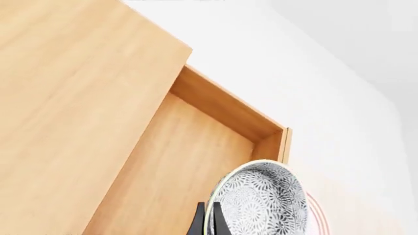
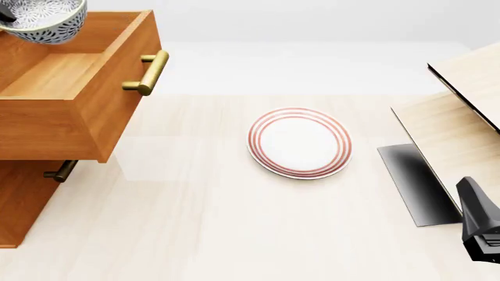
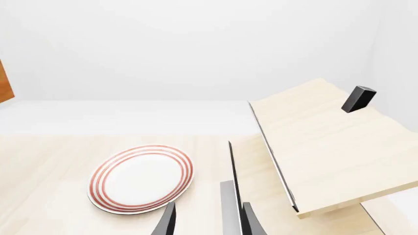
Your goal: Open the top drawer of the cabinet and put the bowl in it.
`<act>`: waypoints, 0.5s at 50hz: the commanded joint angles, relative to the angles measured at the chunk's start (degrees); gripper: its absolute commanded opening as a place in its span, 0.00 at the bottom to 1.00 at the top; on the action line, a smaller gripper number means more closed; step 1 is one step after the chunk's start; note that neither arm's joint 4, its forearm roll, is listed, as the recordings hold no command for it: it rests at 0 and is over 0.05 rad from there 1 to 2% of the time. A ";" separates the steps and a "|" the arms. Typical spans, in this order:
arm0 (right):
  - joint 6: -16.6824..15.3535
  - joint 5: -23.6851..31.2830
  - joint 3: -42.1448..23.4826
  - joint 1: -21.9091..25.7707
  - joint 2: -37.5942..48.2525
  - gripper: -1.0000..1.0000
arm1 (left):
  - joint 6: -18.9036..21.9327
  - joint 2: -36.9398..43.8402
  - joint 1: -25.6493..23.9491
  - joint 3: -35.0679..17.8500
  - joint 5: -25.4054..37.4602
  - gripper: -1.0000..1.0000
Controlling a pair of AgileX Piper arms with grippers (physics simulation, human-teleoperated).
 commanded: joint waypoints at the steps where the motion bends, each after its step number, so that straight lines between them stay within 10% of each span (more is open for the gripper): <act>1: 0.02 -0.07 0.05 -0.01 0.01 1.00 | 0.06 -0.45 2.26 1.22 -1.03 0.00; 25: 0.02 -0.07 0.05 -0.01 0.01 1.00 | -0.50 4.17 2.51 2.65 -5.29 0.00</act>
